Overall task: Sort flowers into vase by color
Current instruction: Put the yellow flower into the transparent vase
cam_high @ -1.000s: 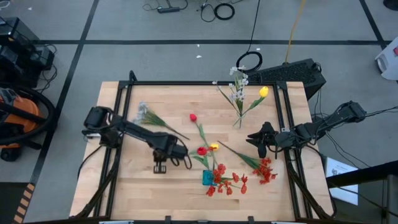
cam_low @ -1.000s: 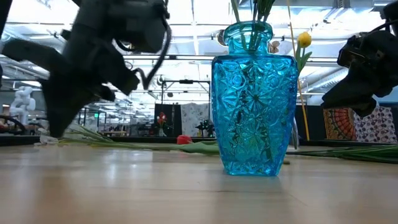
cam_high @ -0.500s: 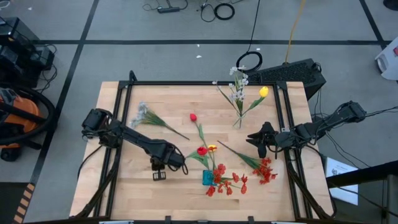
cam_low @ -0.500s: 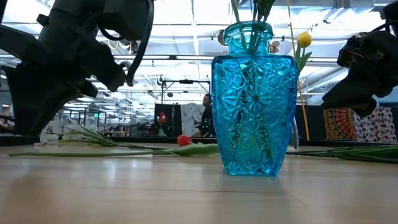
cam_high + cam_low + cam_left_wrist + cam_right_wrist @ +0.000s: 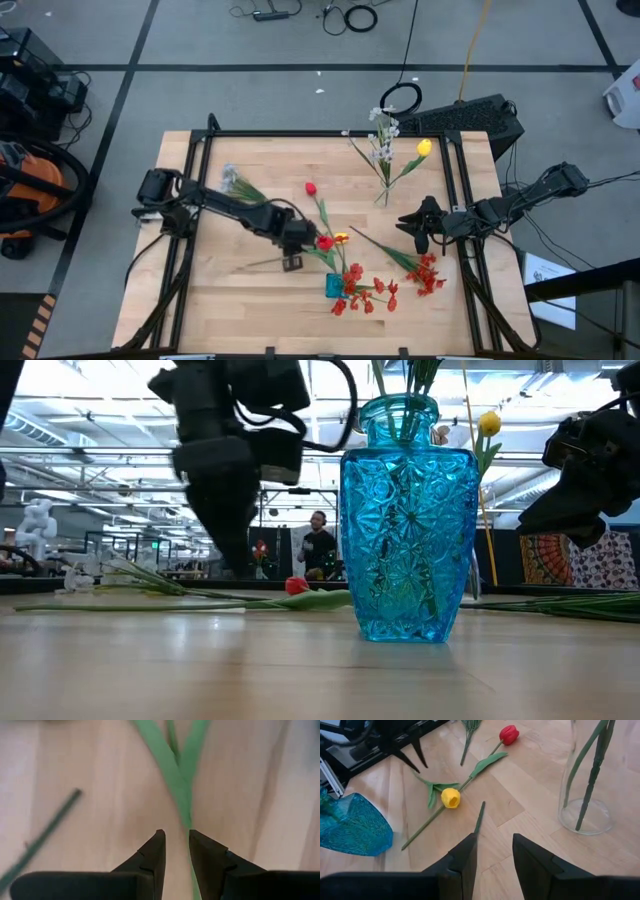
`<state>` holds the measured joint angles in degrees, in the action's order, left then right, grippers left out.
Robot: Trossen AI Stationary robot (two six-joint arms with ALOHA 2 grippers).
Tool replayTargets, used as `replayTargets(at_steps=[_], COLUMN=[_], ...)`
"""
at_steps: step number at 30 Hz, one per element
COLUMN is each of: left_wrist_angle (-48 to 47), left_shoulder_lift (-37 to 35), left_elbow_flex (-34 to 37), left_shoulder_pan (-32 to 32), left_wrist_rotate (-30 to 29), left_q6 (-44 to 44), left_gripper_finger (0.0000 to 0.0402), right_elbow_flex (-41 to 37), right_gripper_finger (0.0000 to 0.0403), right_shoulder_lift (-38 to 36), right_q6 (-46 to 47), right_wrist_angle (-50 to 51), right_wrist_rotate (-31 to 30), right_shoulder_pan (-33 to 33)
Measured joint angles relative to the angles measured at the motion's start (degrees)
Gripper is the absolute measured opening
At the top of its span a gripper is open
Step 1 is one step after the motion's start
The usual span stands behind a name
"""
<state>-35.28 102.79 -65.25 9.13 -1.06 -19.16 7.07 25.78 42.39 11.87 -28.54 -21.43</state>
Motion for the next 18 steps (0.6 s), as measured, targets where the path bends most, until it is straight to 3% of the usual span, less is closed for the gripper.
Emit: replayTargets(at_steps=[7, 18], left_wrist_angle=[7.12, 9.52], left_shoulder_lift=[1.42, 5.08], left_elbow_flex=[-0.07, -0.07], left_shoulder_pan=[-1.71, -1.5], left_wrist_rotate=[2.2, 3.13], left_q6=[0.03, 0.04], left_gripper_finger=[0.0093, 0.0093], right_elbow_flex=[0.0, 0.0], right_gripper_finger=[0.0116, 0.0116], right_shoulder_lift=[0.02, 1.03], right_q6=[0.0, 0.03], right_wrist_angle=[0.15, 0.27], right_wrist_rotate=[0.03, 0.12], right_shoulder_pan=[0.0, 0.0])
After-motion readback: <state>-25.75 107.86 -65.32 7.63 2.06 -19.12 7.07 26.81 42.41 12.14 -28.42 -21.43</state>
